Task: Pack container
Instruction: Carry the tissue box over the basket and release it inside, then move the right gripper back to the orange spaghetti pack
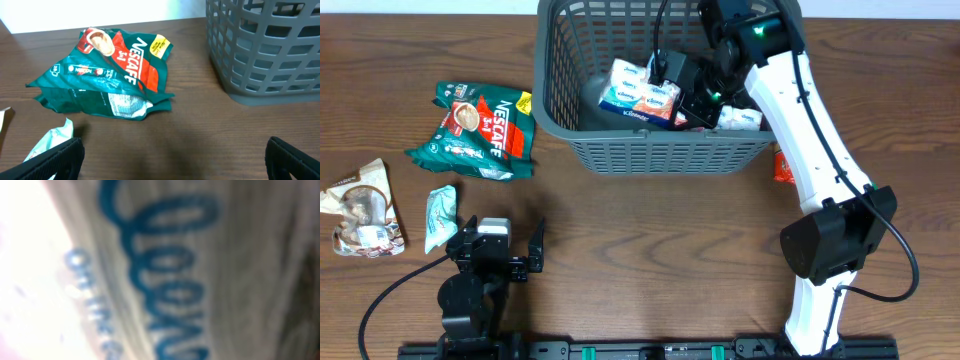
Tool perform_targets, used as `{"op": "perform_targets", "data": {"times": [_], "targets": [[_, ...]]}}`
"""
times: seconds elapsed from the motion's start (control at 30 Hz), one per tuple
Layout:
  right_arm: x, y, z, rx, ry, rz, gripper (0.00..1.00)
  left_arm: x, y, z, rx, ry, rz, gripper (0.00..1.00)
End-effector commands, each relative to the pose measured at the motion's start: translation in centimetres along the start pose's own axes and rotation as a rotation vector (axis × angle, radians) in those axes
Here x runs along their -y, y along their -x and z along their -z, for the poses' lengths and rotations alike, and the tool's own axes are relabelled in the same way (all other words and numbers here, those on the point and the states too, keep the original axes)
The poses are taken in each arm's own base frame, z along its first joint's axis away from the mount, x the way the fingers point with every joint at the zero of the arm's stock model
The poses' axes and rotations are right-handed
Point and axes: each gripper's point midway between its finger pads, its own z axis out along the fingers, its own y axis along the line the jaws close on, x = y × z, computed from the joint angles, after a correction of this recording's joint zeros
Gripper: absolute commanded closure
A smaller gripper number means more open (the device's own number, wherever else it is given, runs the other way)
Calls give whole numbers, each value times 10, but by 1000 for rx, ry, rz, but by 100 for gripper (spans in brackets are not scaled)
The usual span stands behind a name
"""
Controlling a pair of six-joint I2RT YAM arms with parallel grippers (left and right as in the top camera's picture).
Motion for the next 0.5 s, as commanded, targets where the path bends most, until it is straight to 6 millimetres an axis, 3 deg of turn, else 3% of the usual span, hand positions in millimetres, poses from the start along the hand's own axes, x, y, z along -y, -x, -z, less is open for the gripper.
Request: {"op": "perform_targets", "data": {"times": [0.0, 0.07, 0.13, 0.17, 0.23, 0.33, 0.47], "targets": [[-9, 10, 5, 35, 16, 30, 99, -1, -8, -3, -16, 9, -15, 1], [-9, 9, 5, 35, 15, 28, 97, -1, -8, -3, -16, 9, -15, 1], [-9, 9, 5, 35, 15, 24, 66, -1, -8, -3, -16, 9, -15, 1], [-9, 9, 5, 34, 16, 21, 38, -1, -8, -3, -16, 9, -15, 2], [-9, 9, 5, 34, 16, 20, 21, -1, -8, -3, -15, 9, -15, 1], [-6, 9, 5, 31, 3, 17, 13, -1, -8, -3, -15, 9, -15, 1], [9, 7, 10, 19, -69, -46, 11, -1, -8, -3, -16, 9, -15, 1]]}}
